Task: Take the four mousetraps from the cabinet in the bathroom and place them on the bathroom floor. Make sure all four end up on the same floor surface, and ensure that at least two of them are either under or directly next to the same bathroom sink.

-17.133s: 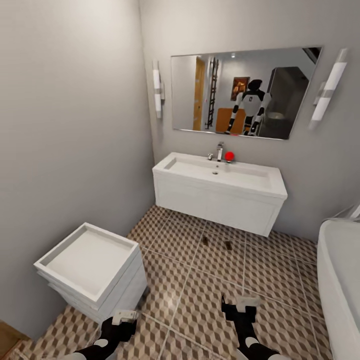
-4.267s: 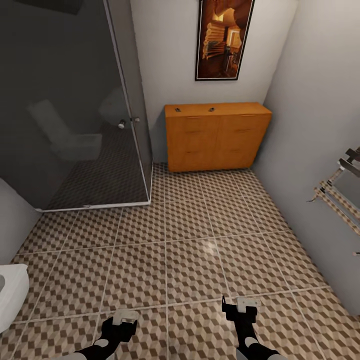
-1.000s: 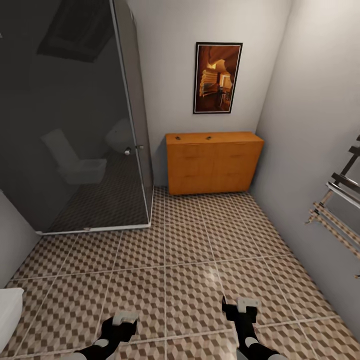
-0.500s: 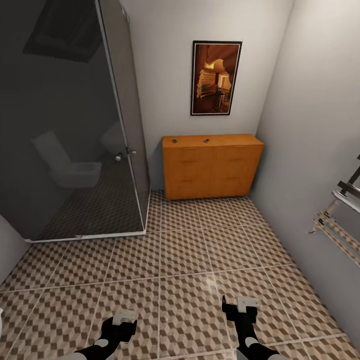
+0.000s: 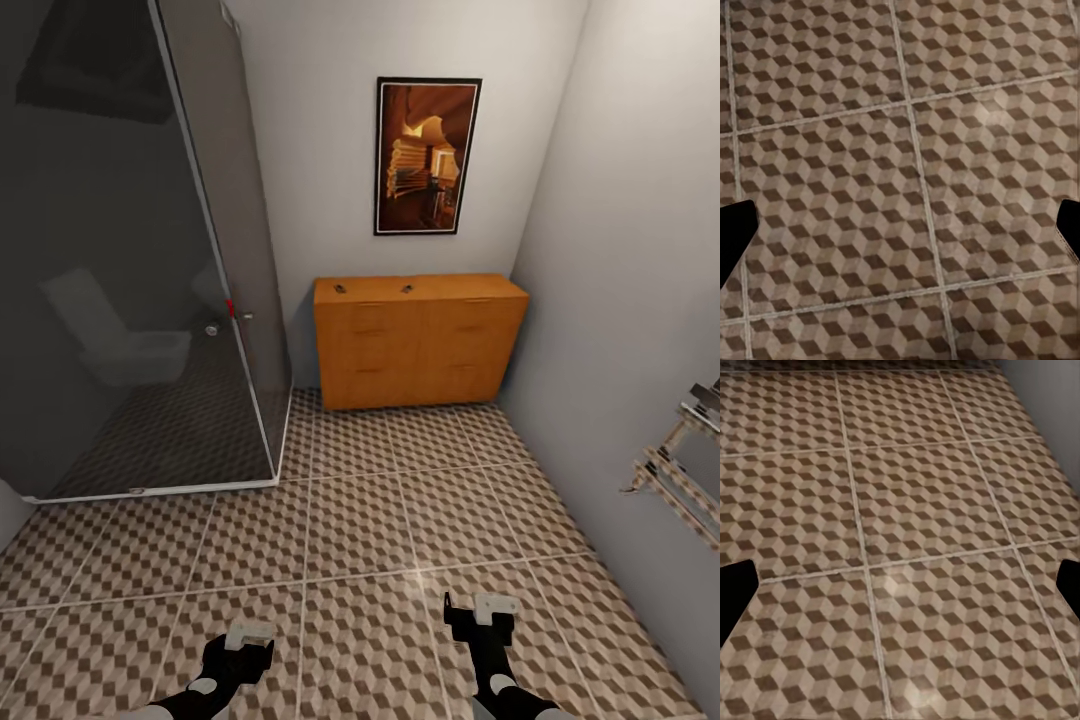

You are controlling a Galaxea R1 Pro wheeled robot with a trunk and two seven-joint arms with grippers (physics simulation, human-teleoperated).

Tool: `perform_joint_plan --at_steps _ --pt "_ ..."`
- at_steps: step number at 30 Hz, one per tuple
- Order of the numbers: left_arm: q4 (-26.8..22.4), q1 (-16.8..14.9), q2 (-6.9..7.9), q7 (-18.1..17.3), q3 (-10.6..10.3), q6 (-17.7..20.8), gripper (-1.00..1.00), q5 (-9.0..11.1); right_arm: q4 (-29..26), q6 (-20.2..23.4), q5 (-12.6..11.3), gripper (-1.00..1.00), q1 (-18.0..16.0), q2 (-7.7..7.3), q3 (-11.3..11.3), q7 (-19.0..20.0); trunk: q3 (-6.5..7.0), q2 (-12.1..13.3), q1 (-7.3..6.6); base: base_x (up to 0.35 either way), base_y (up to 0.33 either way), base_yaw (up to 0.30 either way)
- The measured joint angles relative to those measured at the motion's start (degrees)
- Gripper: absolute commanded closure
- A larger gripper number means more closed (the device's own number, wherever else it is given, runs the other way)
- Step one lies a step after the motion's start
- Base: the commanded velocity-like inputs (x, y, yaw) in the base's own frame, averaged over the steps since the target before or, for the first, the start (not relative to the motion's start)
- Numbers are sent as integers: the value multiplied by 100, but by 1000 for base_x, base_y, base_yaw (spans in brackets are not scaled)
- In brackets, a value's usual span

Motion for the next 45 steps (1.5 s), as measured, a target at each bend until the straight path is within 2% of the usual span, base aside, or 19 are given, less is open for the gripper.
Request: perform_joint_plan --at_steps 10,27,45 --pt "-2 0 0 -4 0 0 -100 0 0 0 0 -100 0 3 0 -2 0 0 0 294 -170 117" --pt "-1 0 0 -2 0 0 -100 0 0 3 0 -100 0 3 2 7 0 0 0 294 -169 5" --pt "-3 0 0 2 0 -2 -100 -1 0 4 0 -100 0 3 0 3 -1 0 0 294 -37 16"
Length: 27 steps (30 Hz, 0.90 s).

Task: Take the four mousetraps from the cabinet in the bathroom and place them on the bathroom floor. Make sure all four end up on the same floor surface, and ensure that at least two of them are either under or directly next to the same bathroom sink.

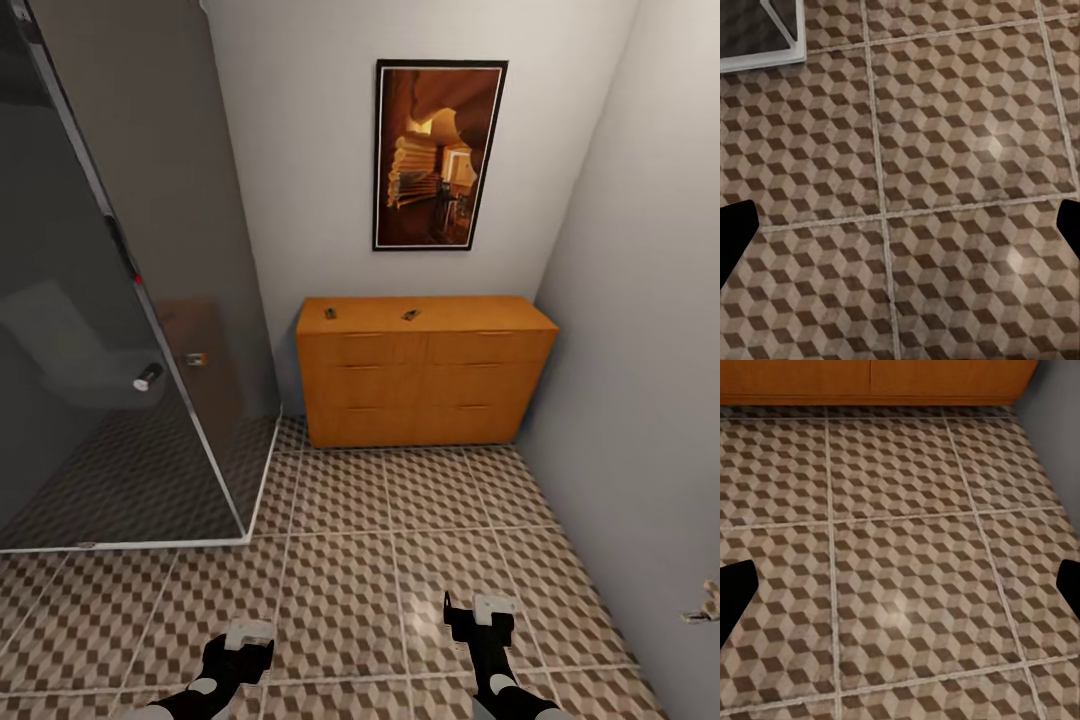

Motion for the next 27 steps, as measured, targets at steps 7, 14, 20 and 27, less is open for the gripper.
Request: perform_joint_plan --at_steps 7,14,20,27 --pt "-2 0 1 0 0 0 -100 0 0 0 0 -100 0 0 0 -2 -11 0 0 294 0 108" --pt "0 0 0 0 0 0 -100 0 0 0 0 -100 0 0 -1 -1 -25 0 0 293 0 93" --pt "0 0 0 1 0 0 -100 0 0 0 0 -100 0 0 -1 0 -38 0 0 288 0 67" --pt "-1 0 0 -1 0 1 -100 0 0 -1 0 -100 0 0 0 -3 -43 0 0 284 -33 11"
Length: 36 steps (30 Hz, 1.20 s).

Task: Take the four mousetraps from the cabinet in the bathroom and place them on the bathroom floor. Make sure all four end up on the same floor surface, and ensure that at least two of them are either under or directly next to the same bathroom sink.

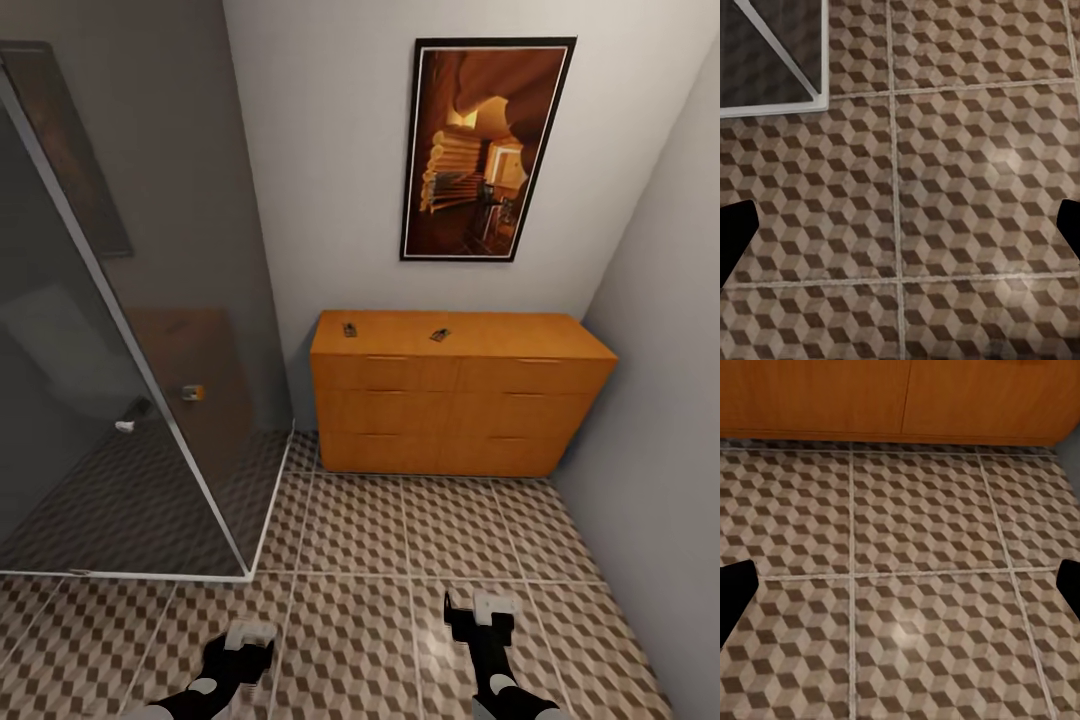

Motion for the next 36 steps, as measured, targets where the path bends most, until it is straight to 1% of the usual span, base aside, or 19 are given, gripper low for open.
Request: perform_joint_plan --at_steps 20,30,36 --pt "0 0 0 -2 0 0 -100 0 0 0 0 -100 0 -6 0 0 -1 0 0 278 -112 0" --pt "2 0 2 -5 0 -1 -100 0 0 0 0 -100 0 -9 0 6 -1 0 0 270 -18 0" --pt "0 0 5 -2 0 -1 -100 0 -7 -5 3 -100 0 -27 4 47 0 1 2 97 -2 0"
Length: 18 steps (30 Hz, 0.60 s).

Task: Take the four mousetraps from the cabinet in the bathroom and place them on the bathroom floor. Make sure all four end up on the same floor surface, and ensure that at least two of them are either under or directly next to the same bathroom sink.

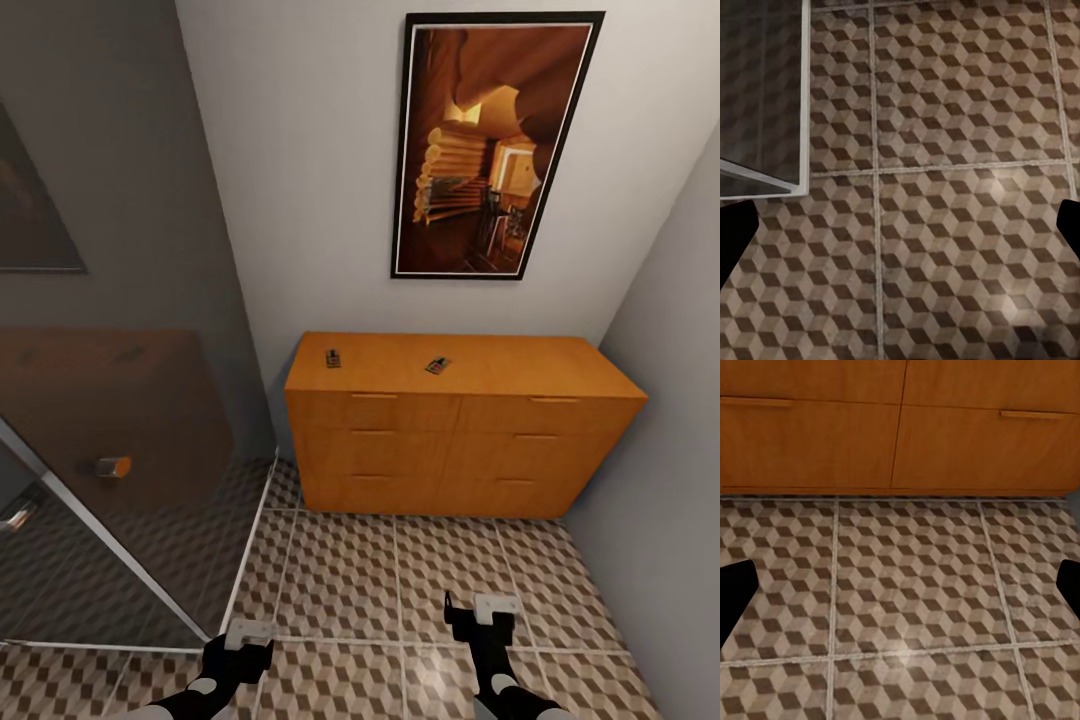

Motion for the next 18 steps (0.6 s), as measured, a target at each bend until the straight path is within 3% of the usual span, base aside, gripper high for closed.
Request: perform_joint_plan --at_steps 7,12,14,16,18 --pt "0 0 -12 0 0 0 -100 -8 -108 164 103 -100 0 16 24 -8 0 0 1 14 0 0" --pt "0 0 -13 0 0 0 -100 -10 -506 685 226 -100 0 19 34 -5 0 0 1 2 0 0" --pt "-1 0 -12 -1 0 0 -100 -10 -794 940 271 -100 0 18 38 -4 0 0 1 1 0 0" --pt "-1 0 -13 -2 0 0 -100 -10 -1645 1785 420 -100 -1 16 47 -3 1 0 1 0 0 0" --pt "-1 0 -13 -2 0 0 -100 -9 -2015 2171 479 -100 0 16 43 -3 0 0 0 0 0 0"
